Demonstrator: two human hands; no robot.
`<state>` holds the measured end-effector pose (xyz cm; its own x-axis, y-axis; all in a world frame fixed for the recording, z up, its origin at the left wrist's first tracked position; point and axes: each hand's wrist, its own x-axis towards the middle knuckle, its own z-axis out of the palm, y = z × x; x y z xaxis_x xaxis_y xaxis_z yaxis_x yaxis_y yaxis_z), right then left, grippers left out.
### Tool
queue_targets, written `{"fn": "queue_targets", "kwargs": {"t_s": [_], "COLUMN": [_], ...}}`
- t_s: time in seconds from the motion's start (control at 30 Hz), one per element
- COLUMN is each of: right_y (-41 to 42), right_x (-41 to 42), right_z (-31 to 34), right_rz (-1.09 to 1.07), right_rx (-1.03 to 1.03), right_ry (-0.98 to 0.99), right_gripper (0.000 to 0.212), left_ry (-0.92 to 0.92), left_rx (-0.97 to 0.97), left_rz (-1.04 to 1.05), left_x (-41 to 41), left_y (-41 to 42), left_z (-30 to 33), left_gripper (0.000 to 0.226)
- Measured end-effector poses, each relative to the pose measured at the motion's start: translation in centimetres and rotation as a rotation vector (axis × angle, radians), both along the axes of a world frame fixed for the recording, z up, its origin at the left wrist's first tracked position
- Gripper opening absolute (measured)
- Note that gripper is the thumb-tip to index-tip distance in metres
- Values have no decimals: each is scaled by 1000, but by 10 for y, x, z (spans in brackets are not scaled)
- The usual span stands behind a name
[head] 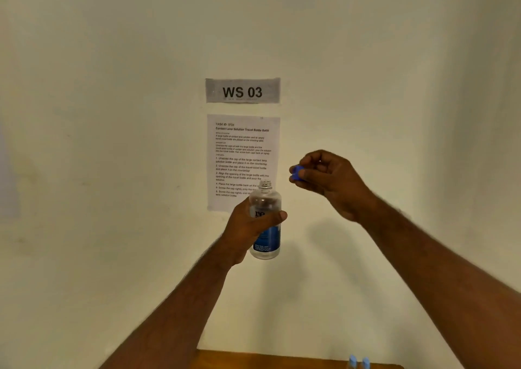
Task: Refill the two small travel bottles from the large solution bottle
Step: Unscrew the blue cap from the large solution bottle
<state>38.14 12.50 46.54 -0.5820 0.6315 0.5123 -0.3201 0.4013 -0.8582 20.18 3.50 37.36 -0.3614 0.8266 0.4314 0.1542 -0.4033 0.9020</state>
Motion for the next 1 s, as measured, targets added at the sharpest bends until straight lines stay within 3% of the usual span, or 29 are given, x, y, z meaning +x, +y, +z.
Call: {"fn": "queue_targets", "kwargs": {"t_s": [0.27,0.4,0.6,0.8,1.0], "right_y": [-27,-38,-60,-90,-114], "right_x": [-37,-58,-88,-113,-133], "right_z": [-150,-224,-341,-448,-518], "right_rz": [-91,-167,-249,-280,-254], "right_rx": [-184,-129,-11,-45,-54], "right_ry": [9,-221,-499,-742,-900], "right_gripper": [37,41,41,47,57], "left_ry": [51,51,-21,-96,-104], "left_rx": [-184,-288,-430,-619,-739], "left_rz": [55,96,122,133,177], "left_x": [-41,-62,-84,-107,-125], "left_y": [-42,-68,-104,-122,-130], "left_z": [-84,-140,-228,-322,-406], "left_gripper": [54,58,92,74,85]}}
